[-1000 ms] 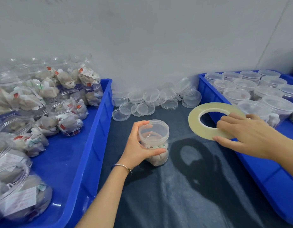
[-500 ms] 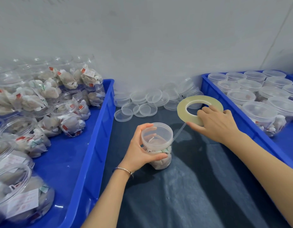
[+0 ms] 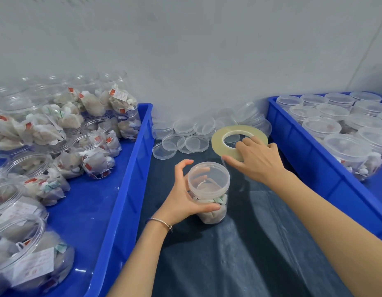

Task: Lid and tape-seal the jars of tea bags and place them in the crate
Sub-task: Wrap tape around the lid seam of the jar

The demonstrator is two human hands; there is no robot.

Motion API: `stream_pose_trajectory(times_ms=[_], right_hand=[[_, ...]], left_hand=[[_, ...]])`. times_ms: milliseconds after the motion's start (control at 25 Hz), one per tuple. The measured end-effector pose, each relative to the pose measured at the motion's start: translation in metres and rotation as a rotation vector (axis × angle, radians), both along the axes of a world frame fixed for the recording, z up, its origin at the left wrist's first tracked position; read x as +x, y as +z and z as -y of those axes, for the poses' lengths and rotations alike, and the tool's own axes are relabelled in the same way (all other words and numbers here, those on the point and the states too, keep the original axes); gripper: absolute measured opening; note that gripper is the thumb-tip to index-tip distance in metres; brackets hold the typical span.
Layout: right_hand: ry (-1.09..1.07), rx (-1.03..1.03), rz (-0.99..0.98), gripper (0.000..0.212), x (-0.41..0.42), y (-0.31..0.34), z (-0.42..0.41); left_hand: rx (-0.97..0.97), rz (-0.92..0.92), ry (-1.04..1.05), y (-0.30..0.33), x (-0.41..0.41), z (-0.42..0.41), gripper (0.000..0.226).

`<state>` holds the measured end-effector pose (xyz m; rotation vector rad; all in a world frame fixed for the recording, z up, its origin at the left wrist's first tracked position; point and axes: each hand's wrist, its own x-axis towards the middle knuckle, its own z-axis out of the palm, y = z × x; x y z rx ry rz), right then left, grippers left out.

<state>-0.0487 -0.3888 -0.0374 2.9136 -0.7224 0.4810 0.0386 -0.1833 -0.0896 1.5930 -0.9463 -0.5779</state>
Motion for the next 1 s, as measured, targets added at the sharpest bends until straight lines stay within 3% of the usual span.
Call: stream_pose_trajectory(times_ms=[120,240,360,560,680,880,1000], right_hand=[[-0.013,0.021,0.003,0.056,-0.004,0.001,0.002],[-0.032,0.029,0.009,0.057,-0.012,0.002,0.004],[-0.06,0.029,-0.009,0.06,-0.02,0.003,0.005],[-0.073,0.028,0.006,0.058,-0.029,0.005,0.001],[-0.051,0.018,-0.005,0.052,-0.04,0.009,0.004],[0.088,-0.067,-0.113,0.053,-0.058,0.016,0.014],[0.088,0.008,-0.147,0.045,-0.054,0.018,0.017]], left_hand=[[0.054,0.028,0.001,0.012,0.003,-0.004,0.09],[0.06,0.131,0.143,0.021,-0.001,-0.01,0.094],[-0.009,0.045,0.272,0.017,-0.022,-0.016,0.097],[-0.091,0.057,0.511,0.013,-0.065,0.023,0.121],[-0.157,0.023,0.636,0.013,-0.054,0.037,0.102],[-0.108,-0.005,0.432,0.01,-0.019,0.022,0.084],[-0.113,-0.013,0.259,0.009,-0.014,0.018,0.079]])
